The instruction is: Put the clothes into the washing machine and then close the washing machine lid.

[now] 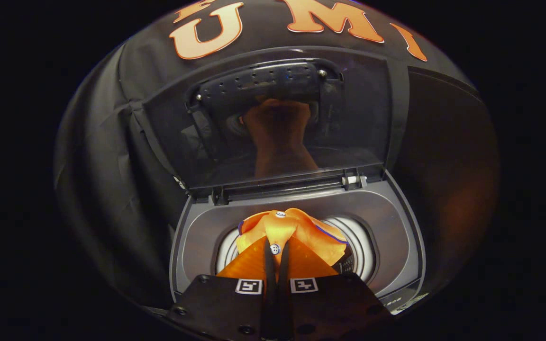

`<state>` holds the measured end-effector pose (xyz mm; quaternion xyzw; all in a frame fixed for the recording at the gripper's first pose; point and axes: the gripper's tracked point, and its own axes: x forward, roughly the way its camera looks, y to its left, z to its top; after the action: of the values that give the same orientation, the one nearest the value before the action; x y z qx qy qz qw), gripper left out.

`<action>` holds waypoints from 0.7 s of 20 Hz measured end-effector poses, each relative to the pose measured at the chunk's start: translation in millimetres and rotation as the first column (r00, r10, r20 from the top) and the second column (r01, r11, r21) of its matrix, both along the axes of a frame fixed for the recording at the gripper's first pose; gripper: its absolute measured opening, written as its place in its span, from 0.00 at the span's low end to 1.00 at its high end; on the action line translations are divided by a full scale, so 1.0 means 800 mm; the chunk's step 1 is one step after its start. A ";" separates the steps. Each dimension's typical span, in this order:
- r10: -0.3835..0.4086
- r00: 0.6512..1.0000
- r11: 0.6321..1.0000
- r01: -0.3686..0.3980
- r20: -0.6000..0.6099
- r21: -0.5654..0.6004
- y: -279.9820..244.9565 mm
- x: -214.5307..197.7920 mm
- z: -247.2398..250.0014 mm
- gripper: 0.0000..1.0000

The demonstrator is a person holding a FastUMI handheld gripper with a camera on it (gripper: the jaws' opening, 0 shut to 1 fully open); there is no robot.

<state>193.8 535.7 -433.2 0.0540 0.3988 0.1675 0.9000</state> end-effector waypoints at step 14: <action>0.005 0.999 0.999 -0.007 -0.041 -0.042 -0.006 -0.004 -0.015 0.10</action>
<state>190.8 531.2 -445.4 0.0371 0.4205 0.1605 0.8922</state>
